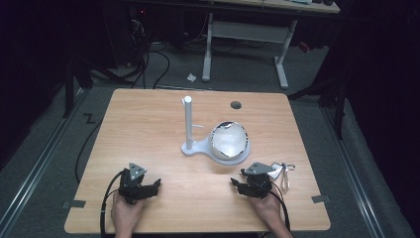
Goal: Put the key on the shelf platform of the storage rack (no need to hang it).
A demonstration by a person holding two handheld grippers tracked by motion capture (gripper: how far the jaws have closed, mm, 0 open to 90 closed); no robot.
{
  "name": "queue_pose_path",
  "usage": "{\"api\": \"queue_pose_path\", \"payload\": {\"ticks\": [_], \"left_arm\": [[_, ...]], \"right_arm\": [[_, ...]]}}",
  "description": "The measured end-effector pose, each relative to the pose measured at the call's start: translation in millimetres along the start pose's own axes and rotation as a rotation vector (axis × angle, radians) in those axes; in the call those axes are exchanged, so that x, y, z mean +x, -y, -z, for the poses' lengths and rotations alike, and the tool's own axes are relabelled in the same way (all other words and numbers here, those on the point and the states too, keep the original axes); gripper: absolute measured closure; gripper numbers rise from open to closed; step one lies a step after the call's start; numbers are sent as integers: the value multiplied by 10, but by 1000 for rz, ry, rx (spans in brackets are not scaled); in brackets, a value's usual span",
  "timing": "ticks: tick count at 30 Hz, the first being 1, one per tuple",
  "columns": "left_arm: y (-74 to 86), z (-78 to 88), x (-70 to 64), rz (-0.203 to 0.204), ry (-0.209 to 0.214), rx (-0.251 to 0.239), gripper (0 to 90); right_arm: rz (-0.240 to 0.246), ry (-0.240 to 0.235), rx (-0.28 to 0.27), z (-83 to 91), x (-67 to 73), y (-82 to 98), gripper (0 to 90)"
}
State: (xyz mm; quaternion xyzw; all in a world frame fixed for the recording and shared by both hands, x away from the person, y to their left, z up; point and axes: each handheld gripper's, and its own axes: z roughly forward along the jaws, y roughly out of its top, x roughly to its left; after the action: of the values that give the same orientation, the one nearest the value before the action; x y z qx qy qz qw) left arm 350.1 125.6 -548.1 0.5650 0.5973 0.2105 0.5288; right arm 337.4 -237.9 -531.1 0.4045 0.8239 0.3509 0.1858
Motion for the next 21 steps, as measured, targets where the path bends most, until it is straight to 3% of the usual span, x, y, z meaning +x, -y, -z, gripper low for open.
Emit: {"api": "queue_pose_path", "payload": {"ticks": [21], "left_arm": [[-1,-4,-3,0,1,-1,182]], "right_arm": [[-7,1,-1,-4,0,-4,448]]}}
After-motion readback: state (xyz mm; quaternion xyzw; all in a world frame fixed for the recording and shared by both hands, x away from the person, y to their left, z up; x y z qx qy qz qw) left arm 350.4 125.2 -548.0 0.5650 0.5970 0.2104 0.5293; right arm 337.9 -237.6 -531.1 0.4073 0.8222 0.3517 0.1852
